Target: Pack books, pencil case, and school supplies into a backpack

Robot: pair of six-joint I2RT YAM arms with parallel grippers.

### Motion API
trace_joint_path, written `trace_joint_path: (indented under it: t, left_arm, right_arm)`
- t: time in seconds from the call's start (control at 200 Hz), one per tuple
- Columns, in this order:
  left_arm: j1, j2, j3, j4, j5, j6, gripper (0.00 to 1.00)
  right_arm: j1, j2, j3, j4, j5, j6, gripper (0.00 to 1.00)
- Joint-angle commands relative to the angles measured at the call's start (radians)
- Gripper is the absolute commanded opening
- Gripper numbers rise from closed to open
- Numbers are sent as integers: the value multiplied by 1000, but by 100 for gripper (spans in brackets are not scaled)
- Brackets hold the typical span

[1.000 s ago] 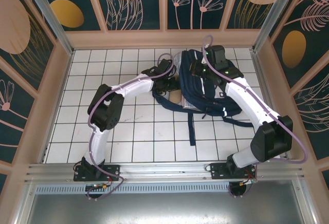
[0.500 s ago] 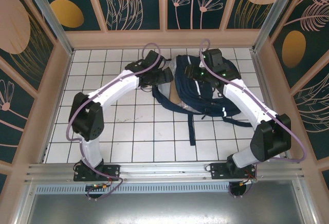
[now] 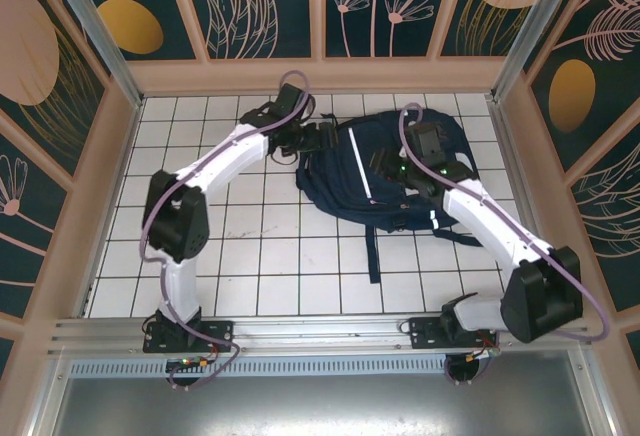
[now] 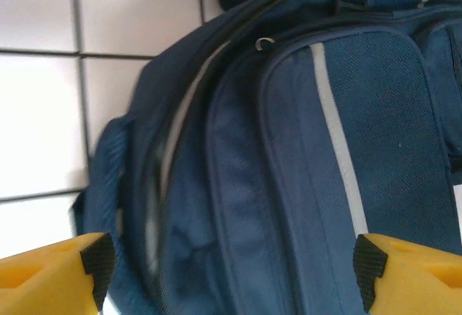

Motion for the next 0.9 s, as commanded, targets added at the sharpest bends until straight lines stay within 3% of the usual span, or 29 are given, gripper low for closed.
trace_joint_path:
  t: [0.0,0.25,0.375,0.49,0.63,0.7,0.78,0.891]
  left_arm:
    - [0,138,122,-39,-11,123,87]
    - [14,327,348,-148,-226,262,95]
    - [18,406,409,-145,-190,335,97]
    - [20,457,400,-143,-109,334,78]
    - [20,372,183,-42,-101,301,27]
    - [20,288,29,29,-119,285,10]
    - [20,199,-129,95,-135,260,0]
    - [20,90,-320,152,-133,211,0]
  right_arm:
    - [7,-87,-82,-24,35,76,47]
    - [39,-213,-266,5,3,195,45]
    - [69,-213,-327,41,9,249,45]
    - [68,-186,-348,66,31,266,45]
    - [42,-133,-337,70,75,251,45]
    - [19,-99,-326,74,100,229,45]
    - [-13,-51,-309,86,104,200,45]
    - [-52,31,-267,104,110,155,45]
